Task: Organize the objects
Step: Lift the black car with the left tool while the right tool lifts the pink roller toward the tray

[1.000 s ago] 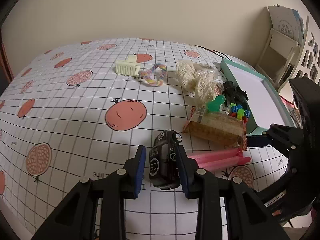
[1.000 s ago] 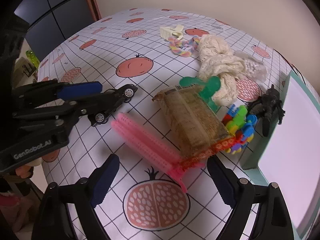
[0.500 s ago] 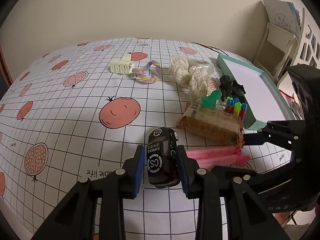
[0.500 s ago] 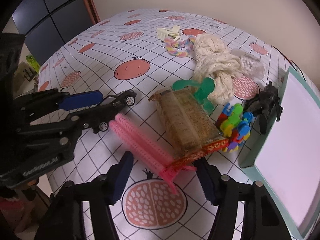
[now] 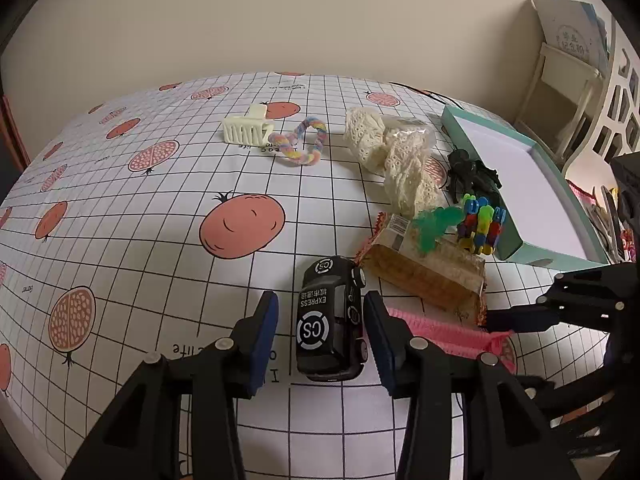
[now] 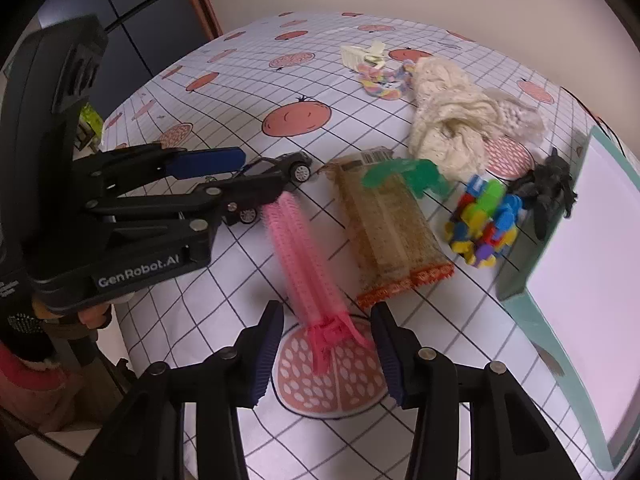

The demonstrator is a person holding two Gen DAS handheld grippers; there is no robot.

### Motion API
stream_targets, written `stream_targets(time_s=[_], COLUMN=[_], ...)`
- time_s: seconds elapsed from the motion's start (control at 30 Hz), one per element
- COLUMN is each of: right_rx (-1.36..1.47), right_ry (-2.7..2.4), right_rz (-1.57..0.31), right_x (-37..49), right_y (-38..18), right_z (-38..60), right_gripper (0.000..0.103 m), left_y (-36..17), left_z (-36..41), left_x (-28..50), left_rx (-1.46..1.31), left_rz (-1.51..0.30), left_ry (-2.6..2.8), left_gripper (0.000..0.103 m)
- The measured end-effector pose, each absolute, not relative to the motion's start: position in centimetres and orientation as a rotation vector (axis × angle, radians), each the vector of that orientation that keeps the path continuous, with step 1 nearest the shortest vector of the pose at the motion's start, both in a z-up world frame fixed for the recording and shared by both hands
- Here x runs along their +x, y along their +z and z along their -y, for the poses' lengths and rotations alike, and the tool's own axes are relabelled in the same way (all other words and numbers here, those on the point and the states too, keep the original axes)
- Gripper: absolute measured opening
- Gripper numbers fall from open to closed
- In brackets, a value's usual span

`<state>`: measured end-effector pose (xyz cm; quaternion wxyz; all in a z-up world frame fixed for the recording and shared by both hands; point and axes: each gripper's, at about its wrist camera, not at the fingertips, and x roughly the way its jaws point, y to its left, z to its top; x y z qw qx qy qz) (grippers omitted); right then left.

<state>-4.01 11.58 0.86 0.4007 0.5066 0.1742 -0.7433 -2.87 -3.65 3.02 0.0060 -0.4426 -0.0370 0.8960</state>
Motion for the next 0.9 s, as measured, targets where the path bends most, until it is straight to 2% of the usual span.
stream_targets(time_s=[0.2,0.23,0.27,0.3,0.47,0.63,0.9], right_rx=[1.252,1.246,1.244,1.247,1.246,1.255,1.298], right_ry=[-1.882,-1.883,-1.882,-1.872,-1.86,-1.86,-1.898], right_rz=[-0.472,-0.484,-0.487,-0.477,-0.498,-0.502,-0.455], right_x=[-3.9,-3.8,-3.7,-3.7,-3.2,-2.8,-2.8], right_y=[0.8,0.7,0.7,0.8,0.7,0.7,0.9], right_z=[-10.2,-10.1,-10.1,-10.2,-10.6,-11.4,-13.8], right_gripper=[0.047,0.043,0.035,0.034,0.031,0.031,0.029], left_y=[2.9,2.9,2.9,2.9,2.9,2.9,1.7], left_z=[3.8,3.8,3.8,3.8,3.6,2.7,2.2], left_x=[-3.1,-3.1,-3.1,-3.1,-3.0,-3.0,-3.1], left_rx=[-1.39,-1.389,-1.389,-1.389,-1.382,-1.383,-1.444], left_rz=[0.139,0.141,0.143,0.146,0.156,0.125,0.104], left_ry=[2.798,2.798,2.798,2.797,2.775,2.765,2.754], left_gripper=[0.046,0.046,0.046,0.046,0.044,0.035,0.034])
